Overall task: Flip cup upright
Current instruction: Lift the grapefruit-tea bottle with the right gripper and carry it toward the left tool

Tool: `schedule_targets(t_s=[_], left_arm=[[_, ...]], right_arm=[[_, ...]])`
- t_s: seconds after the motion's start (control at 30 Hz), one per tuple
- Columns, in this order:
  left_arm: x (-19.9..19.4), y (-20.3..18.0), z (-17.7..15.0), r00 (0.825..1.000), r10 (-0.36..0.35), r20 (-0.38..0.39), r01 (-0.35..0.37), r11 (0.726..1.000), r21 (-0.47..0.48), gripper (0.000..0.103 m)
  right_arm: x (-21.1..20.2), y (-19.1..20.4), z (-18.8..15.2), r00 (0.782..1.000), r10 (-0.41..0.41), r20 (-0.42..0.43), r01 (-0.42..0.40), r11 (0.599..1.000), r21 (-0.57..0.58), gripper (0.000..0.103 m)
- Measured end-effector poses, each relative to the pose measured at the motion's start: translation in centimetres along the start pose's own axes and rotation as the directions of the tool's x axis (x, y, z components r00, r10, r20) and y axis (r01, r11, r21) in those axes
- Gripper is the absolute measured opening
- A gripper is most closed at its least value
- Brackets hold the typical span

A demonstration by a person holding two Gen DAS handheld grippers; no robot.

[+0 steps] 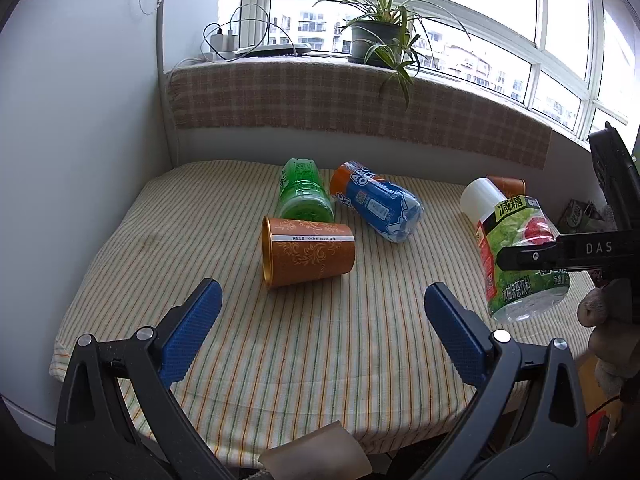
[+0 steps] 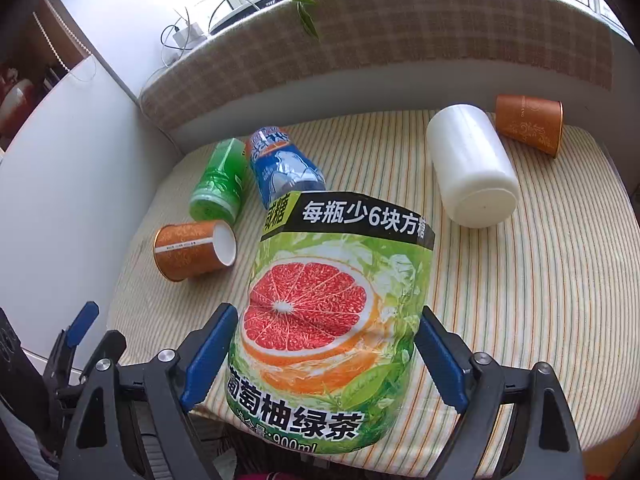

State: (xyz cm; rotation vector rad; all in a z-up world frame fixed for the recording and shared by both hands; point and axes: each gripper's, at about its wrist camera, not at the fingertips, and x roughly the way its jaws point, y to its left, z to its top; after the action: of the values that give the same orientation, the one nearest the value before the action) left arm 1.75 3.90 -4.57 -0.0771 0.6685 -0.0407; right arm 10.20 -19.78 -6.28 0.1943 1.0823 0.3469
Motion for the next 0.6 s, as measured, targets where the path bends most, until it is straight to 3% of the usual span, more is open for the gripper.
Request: schedule_targets(t_s=[0.17, 0.5, 0.6], left_arm=[[0.7, -0.7, -0.2, 0.996, -0.069, -0.064, 0.067, 0.997, -0.023, 0.103], [1.2, -1.0, -0.6, 0.985, -0.127, -0.119, 0.118, 0.99, -0.08, 0.103], [1.6, -0.8, -0.4, 0.973, -0.177, -0.15, 0.162, 0.981, -0.112, 0.103]], right_arm=[[1.5, -0.5, -1.2, 0.999, -0.004, -0.04, 0.003, 1.0, -0.011, 0.089], [4.0, -1.1, -1.5, 0.996, 0.012, -0.091, -0.014, 1.0, -0.023, 0.09], [4.3, -1.2, -1.3, 0.996, 0.023, -0.085, -0.025, 0.999, -0.02, 0.09]])
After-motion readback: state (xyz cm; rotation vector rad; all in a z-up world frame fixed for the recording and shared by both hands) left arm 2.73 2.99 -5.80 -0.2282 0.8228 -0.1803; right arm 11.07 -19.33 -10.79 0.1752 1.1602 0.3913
